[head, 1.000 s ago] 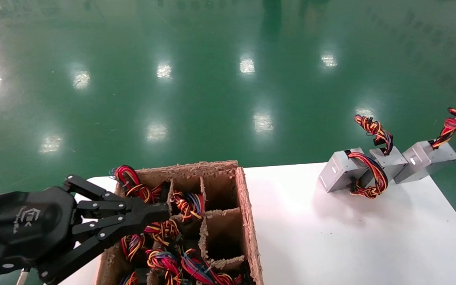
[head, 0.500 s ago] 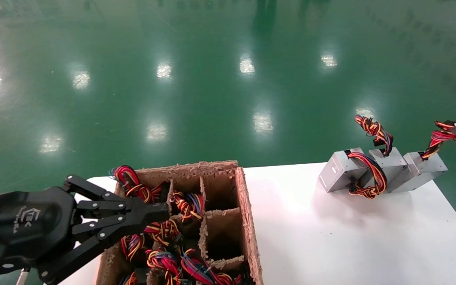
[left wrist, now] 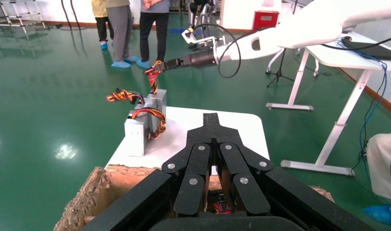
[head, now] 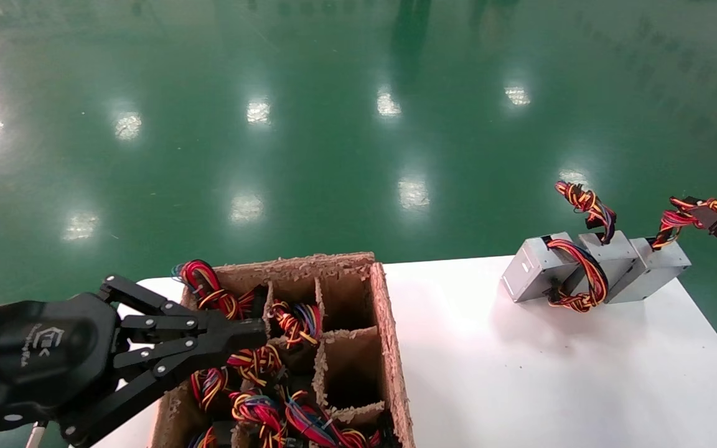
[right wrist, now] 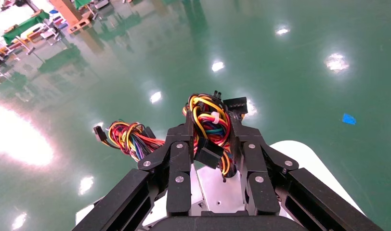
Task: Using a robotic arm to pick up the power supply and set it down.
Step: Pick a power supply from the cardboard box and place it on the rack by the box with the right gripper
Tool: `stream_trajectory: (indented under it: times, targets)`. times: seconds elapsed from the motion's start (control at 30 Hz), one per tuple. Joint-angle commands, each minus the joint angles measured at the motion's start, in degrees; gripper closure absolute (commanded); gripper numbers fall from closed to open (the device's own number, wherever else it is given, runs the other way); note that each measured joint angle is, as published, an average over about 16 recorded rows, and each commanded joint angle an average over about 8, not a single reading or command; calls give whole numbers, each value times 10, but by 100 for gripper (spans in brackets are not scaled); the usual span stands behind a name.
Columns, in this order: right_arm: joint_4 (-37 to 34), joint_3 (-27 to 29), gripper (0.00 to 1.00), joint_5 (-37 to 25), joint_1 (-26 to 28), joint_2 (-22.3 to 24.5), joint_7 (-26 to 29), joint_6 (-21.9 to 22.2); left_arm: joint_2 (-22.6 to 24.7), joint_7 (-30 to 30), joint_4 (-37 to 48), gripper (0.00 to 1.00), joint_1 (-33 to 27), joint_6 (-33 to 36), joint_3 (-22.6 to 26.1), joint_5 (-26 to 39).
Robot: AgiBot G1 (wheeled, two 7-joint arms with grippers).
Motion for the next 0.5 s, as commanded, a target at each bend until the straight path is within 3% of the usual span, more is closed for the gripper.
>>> stream_trajectory:
  times: [0.03, 0.17, 0.23, 0.5]
  targets:
    - [-1, -1, 65, -1, 0, -3, 1, 2, 0, 0, 0, 100, 0, 0, 0, 0]
    - [-2, -4, 15, -5, 0, -5, 5, 1, 0, 0, 0, 100, 0, 0, 0, 0]
    - [-2, -5, 1, -7, 0, -5, 7, 1, 0, 0, 0, 100, 0, 0, 0, 0]
    - [-4, -8, 0, -12, 0, -6, 13, 0, 0, 0, 0, 100, 0, 0, 0, 0]
